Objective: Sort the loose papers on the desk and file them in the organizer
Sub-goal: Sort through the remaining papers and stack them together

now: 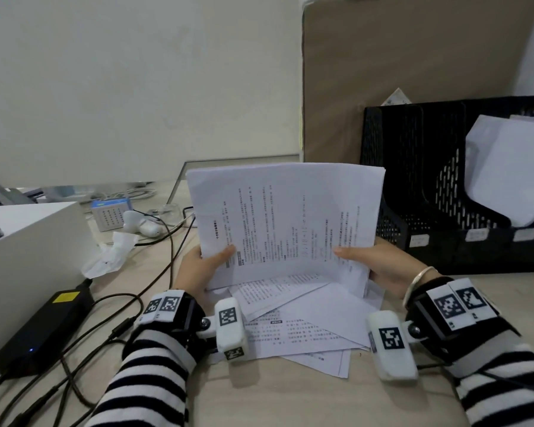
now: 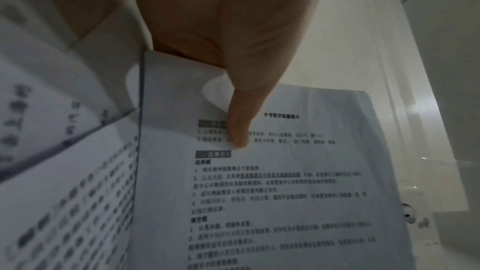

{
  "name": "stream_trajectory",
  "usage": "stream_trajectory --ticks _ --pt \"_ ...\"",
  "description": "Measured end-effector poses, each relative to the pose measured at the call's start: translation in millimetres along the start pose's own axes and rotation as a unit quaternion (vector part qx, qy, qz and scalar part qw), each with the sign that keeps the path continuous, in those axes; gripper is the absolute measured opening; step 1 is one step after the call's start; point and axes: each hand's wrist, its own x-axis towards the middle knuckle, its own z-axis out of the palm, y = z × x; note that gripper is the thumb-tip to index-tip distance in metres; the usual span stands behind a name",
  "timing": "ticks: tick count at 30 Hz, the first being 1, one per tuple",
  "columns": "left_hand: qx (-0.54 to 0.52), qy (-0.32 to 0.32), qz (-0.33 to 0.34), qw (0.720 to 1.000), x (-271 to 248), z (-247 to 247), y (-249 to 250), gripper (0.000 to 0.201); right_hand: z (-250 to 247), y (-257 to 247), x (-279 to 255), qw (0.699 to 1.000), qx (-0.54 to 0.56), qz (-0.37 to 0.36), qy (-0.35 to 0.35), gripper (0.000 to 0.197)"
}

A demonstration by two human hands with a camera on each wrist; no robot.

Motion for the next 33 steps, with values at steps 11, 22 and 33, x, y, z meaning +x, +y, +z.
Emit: stream_trajectory --ticks 11,22,33 --pt "-0.018 -0.008 -0.034 0.999 -3.9 1.6 -4.0 0.025 -3.0 18.1 9.5 0.998 -0.019 0.053 -0.024 0.025" --pt "0.011 0.004 -0.028 1.000 2.5 -1.1 -8.7 0.031 -2.5 19.9 11.8 0.998 -0.026 0.056 -0.022 0.025" --pt "0.013 0.003 0.027 1.000 -1.6 2.1 4.1 0.034 -5.9 9.0 10.2 0.998 -0.036 0.012 0.052 0.035"
